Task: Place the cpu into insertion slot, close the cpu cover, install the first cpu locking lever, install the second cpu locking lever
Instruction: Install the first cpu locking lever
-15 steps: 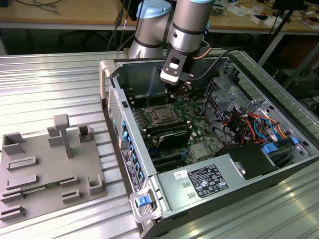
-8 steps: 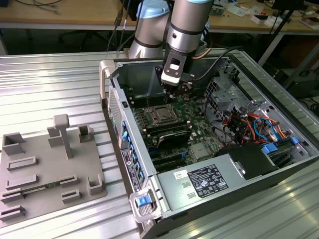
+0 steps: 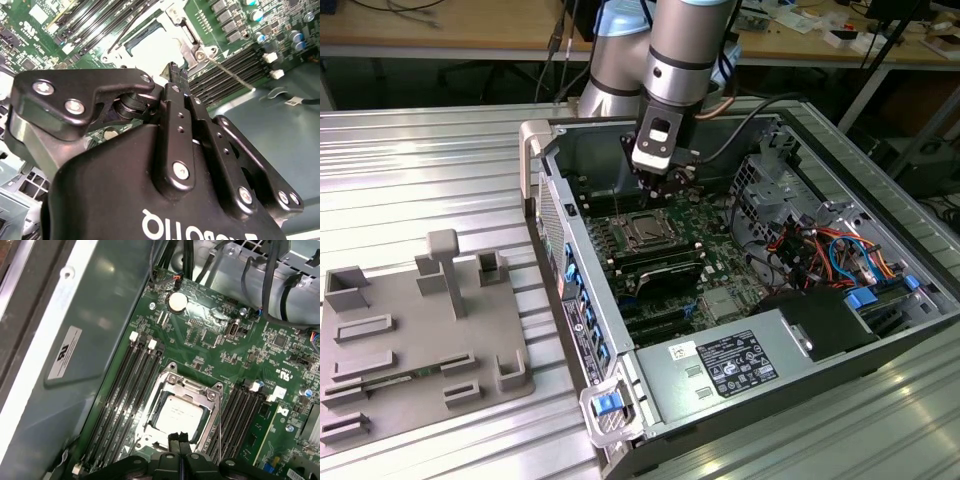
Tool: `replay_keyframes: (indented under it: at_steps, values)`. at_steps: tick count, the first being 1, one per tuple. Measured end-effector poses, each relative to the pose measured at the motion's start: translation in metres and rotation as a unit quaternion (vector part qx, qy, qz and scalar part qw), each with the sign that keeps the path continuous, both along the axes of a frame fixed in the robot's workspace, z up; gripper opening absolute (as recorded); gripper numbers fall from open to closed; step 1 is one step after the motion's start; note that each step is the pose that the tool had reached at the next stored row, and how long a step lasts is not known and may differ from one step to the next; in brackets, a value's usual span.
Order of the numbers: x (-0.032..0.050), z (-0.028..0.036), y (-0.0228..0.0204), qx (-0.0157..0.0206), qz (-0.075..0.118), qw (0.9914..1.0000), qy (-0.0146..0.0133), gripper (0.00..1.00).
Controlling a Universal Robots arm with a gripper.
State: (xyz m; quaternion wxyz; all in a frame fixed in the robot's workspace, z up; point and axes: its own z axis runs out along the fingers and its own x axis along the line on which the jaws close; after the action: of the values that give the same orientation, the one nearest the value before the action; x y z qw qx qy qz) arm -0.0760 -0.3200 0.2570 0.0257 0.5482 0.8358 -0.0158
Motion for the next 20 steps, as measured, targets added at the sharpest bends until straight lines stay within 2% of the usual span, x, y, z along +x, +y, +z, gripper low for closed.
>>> replay_keyframes:
  at_steps: [15, 20]
  values:
    - [-0.0112, 0.0, 0.0, 0.0, 0.016, 0.99987, 0.0, 0.11]
    - [-0.0185, 0.0, 0.0, 0.0, 0.021, 0.99977, 0.0, 0.11]
